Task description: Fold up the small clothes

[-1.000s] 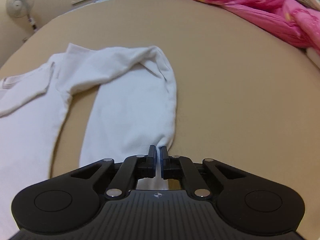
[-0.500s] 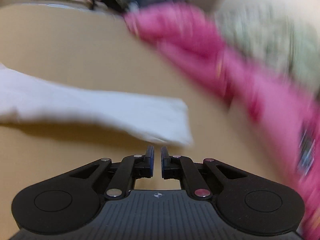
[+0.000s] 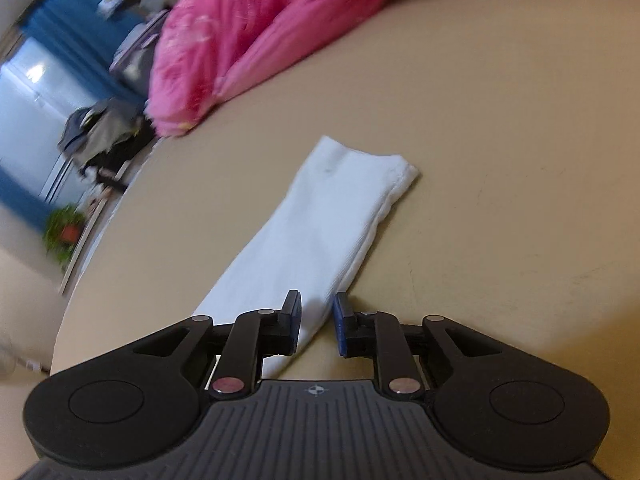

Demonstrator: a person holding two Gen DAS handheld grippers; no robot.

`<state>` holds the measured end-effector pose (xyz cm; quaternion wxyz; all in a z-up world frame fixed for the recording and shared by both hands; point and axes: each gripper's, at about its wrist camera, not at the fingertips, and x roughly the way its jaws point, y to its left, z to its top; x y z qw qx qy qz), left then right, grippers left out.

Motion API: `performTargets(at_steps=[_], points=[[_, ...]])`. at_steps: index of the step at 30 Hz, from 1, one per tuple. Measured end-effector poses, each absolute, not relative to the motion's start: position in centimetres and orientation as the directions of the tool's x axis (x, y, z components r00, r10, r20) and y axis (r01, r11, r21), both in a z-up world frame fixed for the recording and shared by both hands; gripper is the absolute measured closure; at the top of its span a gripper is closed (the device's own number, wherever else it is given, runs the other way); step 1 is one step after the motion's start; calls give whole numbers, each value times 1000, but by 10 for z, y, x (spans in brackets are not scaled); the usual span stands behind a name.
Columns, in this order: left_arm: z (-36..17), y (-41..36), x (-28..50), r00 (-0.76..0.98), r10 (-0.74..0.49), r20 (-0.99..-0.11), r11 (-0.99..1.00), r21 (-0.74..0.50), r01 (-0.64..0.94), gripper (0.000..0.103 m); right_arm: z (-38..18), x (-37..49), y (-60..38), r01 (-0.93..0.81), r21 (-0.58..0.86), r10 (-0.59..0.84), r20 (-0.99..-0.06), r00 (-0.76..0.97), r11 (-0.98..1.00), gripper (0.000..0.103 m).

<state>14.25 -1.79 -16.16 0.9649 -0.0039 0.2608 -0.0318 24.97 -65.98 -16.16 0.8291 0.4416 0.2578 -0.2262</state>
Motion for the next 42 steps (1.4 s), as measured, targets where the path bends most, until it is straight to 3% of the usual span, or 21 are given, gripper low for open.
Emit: performTargets(at_steps=[5,9,14,18,21,25,27,30,34,38,42], points=[[-163,-19,144,861,-56,-505,998,-12,58,26,-169,287,-668,595,546,-216,-603,768,589,100],[-164,-20,145,860,-53,-508,998,-7,58,26,-160,292,-689,586,526,-290,-541,790,617,100],[-164,-21,145,860,-52,-507,998,-5,57,26,-175,299,-702,644,497,-333,-577,746,582,100],[-164,-21,144,860,-54,-507,998,-10,57,26,-163,297,-696,684,418,-390,-593,704,598,96],[-164,-21,145,859,-55,-508,998,-11,57,26,-147,271,-693,820,330,-546,-622,562,468,85],[-163,-19,145,856,-63,-513,998,-24,60,26,-119,222,-688,876,333,-638,-600,483,350,83],[-162,-19,146,854,-65,-517,998,-27,60,26,-106,205,-676,849,367,-593,-607,529,381,83],[-157,-19,149,842,-67,-536,998,-29,61,26,-87,179,-633,738,446,-418,-622,662,506,83],[-136,-23,160,763,-66,-644,994,22,104,26,-63,157,-560,536,519,-145,-614,776,666,70],[-110,-8,148,623,-106,-775,983,12,181,26,-53,131,-485,361,510,72,-647,759,781,64],[-85,34,107,559,-110,-822,984,-10,179,28,-72,100,-428,274,461,183,-729,660,844,63]])
